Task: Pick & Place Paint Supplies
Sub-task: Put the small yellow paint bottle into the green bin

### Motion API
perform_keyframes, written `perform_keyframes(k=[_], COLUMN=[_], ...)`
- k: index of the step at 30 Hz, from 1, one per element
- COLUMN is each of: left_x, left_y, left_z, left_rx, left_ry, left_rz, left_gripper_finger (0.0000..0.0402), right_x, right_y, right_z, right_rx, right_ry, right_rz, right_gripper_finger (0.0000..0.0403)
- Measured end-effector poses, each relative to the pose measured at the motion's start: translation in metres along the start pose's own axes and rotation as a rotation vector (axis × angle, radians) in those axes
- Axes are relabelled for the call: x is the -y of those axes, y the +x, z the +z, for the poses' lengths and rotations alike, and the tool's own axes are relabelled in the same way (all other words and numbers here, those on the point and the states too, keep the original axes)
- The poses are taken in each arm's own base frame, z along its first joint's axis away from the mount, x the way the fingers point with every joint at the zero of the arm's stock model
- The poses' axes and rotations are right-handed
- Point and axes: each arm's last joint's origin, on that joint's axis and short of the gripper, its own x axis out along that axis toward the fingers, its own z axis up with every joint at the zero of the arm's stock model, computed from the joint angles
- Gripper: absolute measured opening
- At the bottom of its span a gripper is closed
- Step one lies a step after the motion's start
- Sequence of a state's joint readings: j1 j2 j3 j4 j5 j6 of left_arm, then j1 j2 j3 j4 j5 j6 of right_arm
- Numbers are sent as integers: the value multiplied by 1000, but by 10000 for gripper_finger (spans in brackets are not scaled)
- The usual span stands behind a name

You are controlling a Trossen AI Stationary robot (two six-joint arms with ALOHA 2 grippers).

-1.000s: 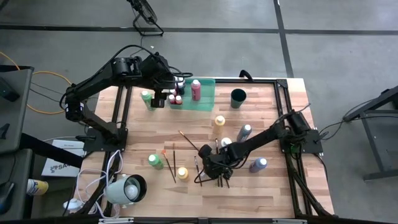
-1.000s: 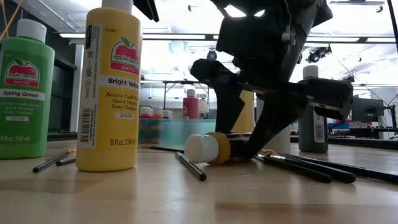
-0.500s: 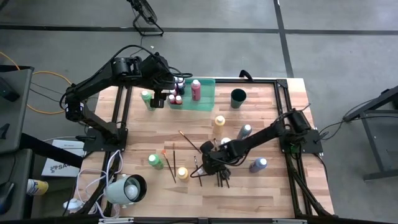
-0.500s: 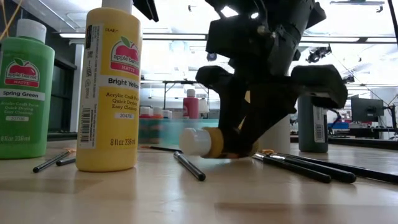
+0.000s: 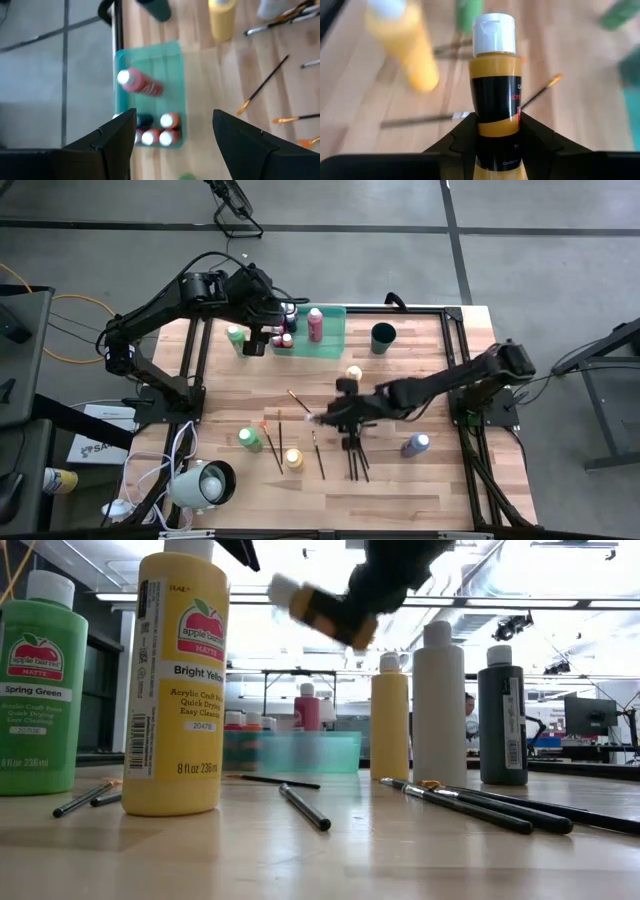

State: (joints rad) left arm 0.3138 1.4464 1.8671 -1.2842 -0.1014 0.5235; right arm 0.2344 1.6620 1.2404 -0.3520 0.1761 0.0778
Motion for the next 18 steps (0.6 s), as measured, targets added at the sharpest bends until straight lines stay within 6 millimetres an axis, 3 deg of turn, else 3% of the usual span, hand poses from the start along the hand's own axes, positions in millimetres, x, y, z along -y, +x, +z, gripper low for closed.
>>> perform_keyframes(k=[7, 12, 18], left_x=[2, 4, 11], left_y=[-1, -4, -5], left_z=[12, 18, 24], left_rx=[216, 340, 362], left_ry=[31, 34, 31], left_rz=[-178, -289, -311], left_gripper_finger=[253, 253, 253], right_x=[38, 60, 80], right_y=[-39, -47, -48], right_z=[26, 37, 40], right_rx=[227, 350, 394], right_ry=[216, 271, 304], right_rz=[-128, -176, -209], right_gripper_finger=[111, 113, 113])
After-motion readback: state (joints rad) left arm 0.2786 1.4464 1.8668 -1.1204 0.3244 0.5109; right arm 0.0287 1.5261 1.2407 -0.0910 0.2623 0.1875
